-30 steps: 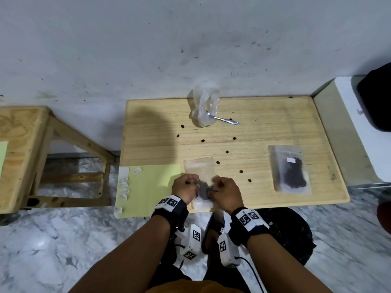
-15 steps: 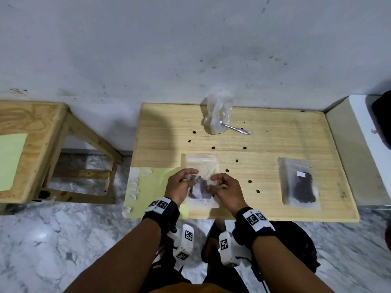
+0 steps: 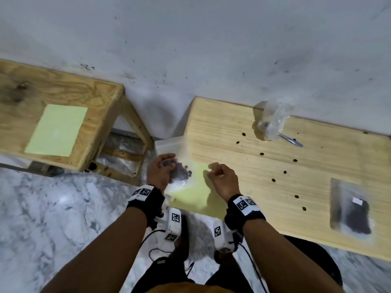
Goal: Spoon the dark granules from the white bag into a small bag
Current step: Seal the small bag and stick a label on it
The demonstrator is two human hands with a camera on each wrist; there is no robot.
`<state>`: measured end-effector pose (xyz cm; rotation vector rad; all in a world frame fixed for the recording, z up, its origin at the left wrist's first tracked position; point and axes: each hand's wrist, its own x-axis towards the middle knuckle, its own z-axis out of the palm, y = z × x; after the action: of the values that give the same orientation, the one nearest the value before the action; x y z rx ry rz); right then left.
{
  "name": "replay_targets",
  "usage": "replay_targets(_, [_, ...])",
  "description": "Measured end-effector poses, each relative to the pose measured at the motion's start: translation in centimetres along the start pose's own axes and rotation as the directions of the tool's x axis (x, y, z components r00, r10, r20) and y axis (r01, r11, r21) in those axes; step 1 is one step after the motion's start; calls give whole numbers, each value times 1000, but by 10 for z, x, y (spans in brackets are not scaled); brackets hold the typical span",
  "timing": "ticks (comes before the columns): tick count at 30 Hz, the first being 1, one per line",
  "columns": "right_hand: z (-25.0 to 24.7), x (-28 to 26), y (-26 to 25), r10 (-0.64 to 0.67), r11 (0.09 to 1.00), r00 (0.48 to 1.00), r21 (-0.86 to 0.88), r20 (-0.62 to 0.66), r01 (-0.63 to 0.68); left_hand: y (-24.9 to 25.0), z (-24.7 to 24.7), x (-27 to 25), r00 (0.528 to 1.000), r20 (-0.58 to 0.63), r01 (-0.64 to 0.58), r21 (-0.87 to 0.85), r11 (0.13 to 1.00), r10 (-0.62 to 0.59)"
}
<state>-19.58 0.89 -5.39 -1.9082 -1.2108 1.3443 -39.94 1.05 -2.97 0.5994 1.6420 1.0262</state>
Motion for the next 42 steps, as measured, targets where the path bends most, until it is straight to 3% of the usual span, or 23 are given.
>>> replay_targets(5, [28, 12, -6, 40, 972, 999, -231, -1, -40, 1, -42, 26, 998, -68, 8, -29, 1000, -10])
replay_targets(10, [44, 17, -22, 26, 945, 999, -325, -32, -35, 4, -56, 36, 998, -59, -31, -10, 999, 30])
replay_targets(14, [52, 23, -32, 75, 950, 993, -296, -87, -97, 4, -58, 39, 999, -31, -42, 3, 999, 42])
replay_targets(19, [55, 30, -31, 81, 962, 996, -259, -47, -90, -3, -58, 44, 999, -11, -36, -25, 999, 36])
replay_targets(26, [40, 25, -34, 126, 989, 989, 81, -77, -120, -1, -49, 41, 1000, -19, -13, -6, 1000, 13])
replay_targets(33, [27, 13, -70, -17, 950, 999, 312, 43, 2, 13, -24, 21, 994, 56, -103, 126, 987, 97])
replay_targets(42, [31, -2, -80, -215, 971, 974, 90, -68, 221, 14, 10, -7, 965, 210, -162, -1, 987, 159])
